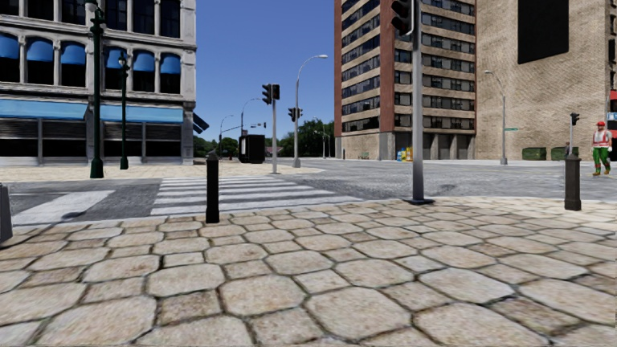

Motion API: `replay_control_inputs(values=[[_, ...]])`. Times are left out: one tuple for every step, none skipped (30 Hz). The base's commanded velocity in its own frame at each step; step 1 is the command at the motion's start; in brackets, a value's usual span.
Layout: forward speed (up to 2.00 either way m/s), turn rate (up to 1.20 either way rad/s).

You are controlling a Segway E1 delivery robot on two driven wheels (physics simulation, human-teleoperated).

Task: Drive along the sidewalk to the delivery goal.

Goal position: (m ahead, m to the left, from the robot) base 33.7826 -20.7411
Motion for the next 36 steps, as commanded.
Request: replay_control_inputs(values=[[2.0, 0.0], [2.0, 0.0], [2.0, 0.0], [2.0, 0.0], [2.0, 0.0], [2.0, 0.0], [2.0, 0.0], [2.0, 0.0], [2.0, 0.0], [2.0, 0.0], [2.0, 0.0], [2.0, 0.0], [2.0, 0.0], [2.0, 0.0], [2.0, 0.0], [2.0, 0.0], [2.0, 0.0], [2.0, 0.0], [2.0, 0.0], [2.0, 0.0], [2.0, 0.0], [2.0, 0.0], [2.0, 0.0], [2.0, 0.0], [2.0, 0.0], [2.0, 0.0], [2.0, 0.0], [2.0, 0.0], [2.0, 0.0], [2.0, 0.0], [2.0, 0.0], [2.0, 0.0], [2.0, 0.06], [2.0, 0.15], [2.0, 0.23], [2.0, 0.28]])
